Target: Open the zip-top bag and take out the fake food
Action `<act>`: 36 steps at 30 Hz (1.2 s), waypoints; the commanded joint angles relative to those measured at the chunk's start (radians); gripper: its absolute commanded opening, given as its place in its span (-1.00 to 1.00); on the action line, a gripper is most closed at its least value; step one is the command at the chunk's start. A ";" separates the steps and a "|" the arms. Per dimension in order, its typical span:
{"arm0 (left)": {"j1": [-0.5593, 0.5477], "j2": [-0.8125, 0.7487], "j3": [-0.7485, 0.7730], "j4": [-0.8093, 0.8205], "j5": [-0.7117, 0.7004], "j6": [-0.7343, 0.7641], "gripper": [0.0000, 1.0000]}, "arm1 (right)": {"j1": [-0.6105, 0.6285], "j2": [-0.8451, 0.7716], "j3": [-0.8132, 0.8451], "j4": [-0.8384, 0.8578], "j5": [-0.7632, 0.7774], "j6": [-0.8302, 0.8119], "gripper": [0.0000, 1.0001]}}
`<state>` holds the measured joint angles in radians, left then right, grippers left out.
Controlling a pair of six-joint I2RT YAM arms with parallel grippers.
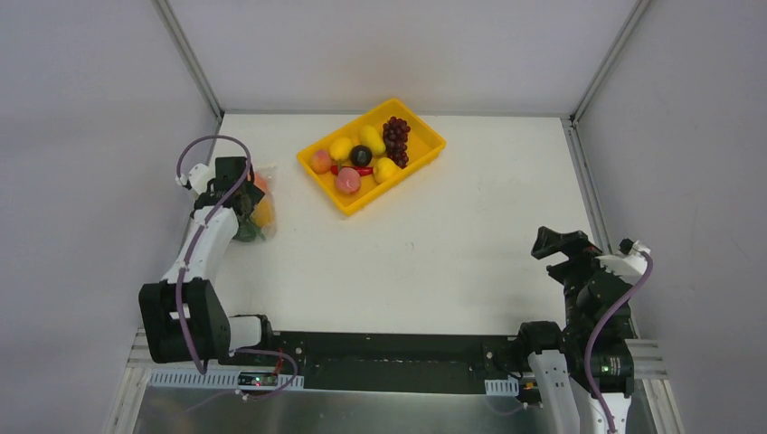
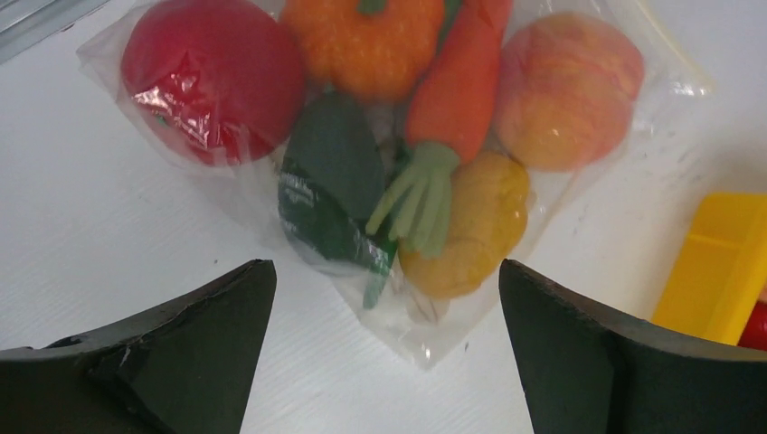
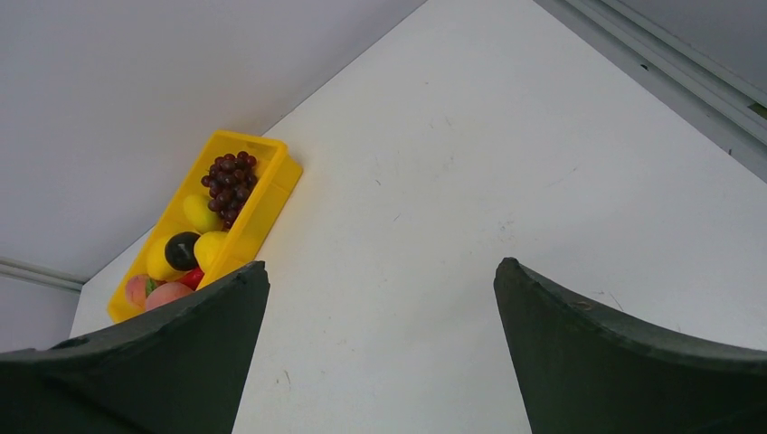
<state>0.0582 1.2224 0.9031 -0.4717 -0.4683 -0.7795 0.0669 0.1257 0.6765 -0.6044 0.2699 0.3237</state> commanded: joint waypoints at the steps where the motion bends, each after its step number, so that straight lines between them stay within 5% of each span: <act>1: 0.074 0.108 0.067 0.100 0.042 -0.051 0.93 | -0.006 -0.009 0.001 0.050 -0.032 -0.024 0.99; 5: 0.112 0.277 0.126 0.108 0.131 0.010 0.52 | -0.005 -0.009 -0.001 0.052 -0.034 -0.025 0.99; 10: 0.136 0.326 0.148 0.078 0.224 0.059 -0.51 | -0.006 -0.005 -0.004 0.055 -0.044 -0.028 0.99; 13: 0.135 0.275 0.139 0.062 0.244 0.079 -0.95 | -0.005 -0.003 -0.004 0.056 -0.044 -0.029 0.99; 23: 0.068 -0.002 0.198 -0.073 0.354 0.181 -1.00 | -0.005 -0.001 -0.003 0.058 -0.052 -0.031 0.99; 30: -0.168 -0.171 0.305 -0.216 0.437 0.314 -1.00 | -0.005 0.008 -0.005 0.060 -0.061 -0.033 0.99; 36: -0.459 -0.190 0.366 -0.230 0.644 0.437 -1.00 | -0.006 0.015 -0.005 0.061 -0.069 -0.034 0.99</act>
<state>-0.2535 1.0275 1.2076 -0.6773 0.0055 -0.4652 0.0669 0.1257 0.6727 -0.5869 0.2192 0.3088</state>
